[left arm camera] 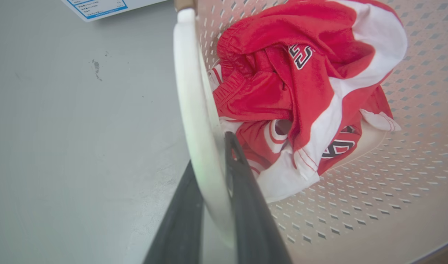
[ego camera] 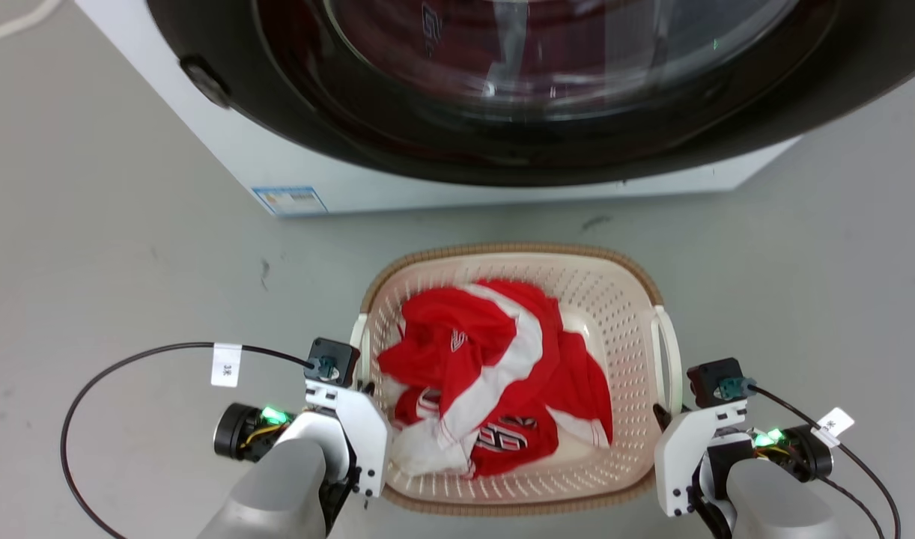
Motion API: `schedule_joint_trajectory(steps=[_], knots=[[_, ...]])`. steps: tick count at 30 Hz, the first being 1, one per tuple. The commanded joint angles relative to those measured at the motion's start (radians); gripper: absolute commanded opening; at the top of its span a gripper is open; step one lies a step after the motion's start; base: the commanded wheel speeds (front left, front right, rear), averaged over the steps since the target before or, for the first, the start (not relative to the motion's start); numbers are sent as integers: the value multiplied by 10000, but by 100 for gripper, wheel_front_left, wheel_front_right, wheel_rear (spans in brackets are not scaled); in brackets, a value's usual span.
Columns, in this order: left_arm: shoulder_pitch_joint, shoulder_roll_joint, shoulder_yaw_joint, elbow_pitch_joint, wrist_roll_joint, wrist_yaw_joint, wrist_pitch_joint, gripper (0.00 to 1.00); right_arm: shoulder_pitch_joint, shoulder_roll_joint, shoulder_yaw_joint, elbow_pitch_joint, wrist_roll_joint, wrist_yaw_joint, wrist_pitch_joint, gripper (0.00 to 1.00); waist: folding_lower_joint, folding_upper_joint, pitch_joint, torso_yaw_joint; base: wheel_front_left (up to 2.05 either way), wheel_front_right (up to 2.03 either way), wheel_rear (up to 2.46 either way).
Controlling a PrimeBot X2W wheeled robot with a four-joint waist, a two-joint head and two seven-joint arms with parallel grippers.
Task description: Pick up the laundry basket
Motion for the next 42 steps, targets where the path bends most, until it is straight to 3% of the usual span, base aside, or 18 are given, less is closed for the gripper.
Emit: schedule_joint_trajectory(steps=[1,15,27,42], knots=[[182,-367,-215,-174,-160,-200,176,0,86,212,160,-88,-143,31,99,0,1,-1,-673,191,0,0,0],[603,-266,-1035,-397,-1826,-203,1534,0,239,228,889,-79,268,41,1787,0,1,-1,-2450,450,0,0,0],[1428,-7,-1639,-330,-2853,-201,2087,0,871,207,1697,-73,935,39,2697,0,1,-1,-3949,445,0,0,0],[1795,94,-2166,-155,-3579,-202,2265,0,1257,146,2580,-73,1637,36,2985,0,1,-1,-4778,386,0,0,0]])
